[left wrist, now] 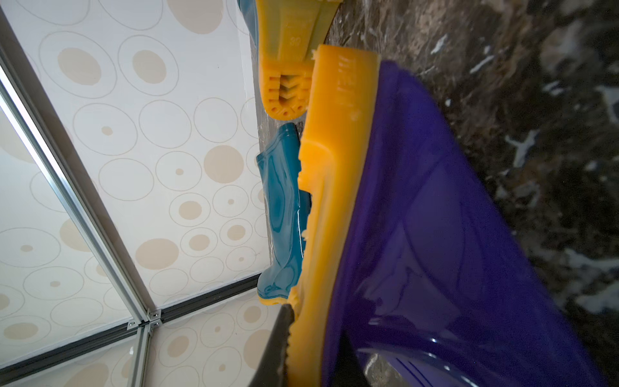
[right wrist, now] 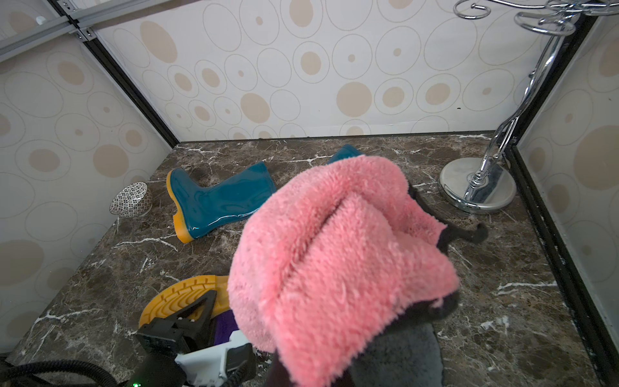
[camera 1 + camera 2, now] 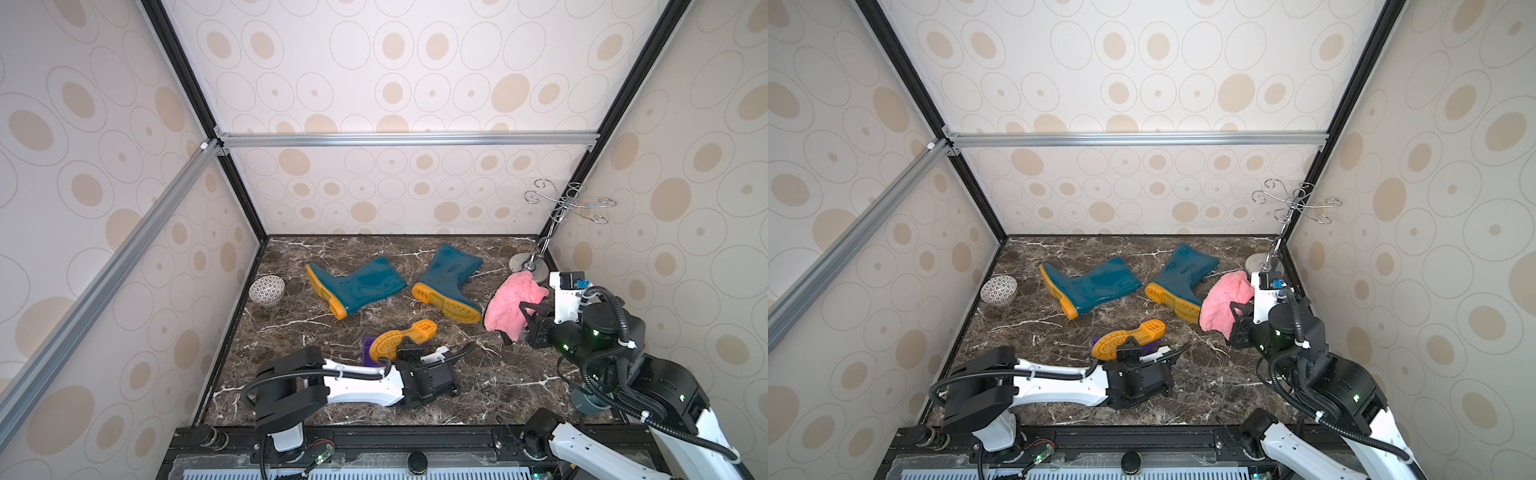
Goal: Wipe the rubber boots with a cloth
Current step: Adjust the rubber boot at the center of the board.
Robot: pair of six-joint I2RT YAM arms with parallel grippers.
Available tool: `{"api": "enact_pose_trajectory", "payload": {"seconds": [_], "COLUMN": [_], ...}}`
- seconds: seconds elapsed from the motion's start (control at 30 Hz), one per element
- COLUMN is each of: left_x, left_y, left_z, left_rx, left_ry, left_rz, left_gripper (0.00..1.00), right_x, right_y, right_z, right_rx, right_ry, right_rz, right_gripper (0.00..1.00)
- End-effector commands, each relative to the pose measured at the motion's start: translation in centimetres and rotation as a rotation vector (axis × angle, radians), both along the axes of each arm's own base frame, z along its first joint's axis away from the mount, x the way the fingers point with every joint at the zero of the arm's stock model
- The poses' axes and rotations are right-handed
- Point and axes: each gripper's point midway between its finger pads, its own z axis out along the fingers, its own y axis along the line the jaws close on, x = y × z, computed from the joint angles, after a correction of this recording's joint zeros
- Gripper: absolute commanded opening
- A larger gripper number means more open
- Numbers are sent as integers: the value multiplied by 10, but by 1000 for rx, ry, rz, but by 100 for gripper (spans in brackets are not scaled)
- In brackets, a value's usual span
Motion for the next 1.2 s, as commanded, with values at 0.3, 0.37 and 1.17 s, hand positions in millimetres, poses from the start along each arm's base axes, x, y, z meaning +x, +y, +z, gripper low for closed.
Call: {"api": "enact_pose_trajectory", "payload": {"seconds": [0.3, 0.37, 1.17], "left_x": [-19, -19, -39], "left_y": [-33, -33, -65], "left_z": [-7, -4, 68], "left_rx": [-144, -152, -495], "left_ry": [127, 131, 291], "left_rz": [29, 29, -39], "left_gripper": [35, 53, 86], "right_x": [-7, -7, -8], "right_y": [-12, -12, -12], "right_z": [-8, -8, 1], "right_rx": [-13, -11, -11], "right_ry": [4, 4, 13], "right_rz": [-29, -29, -30], "right_gripper": [0, 0, 0]}}
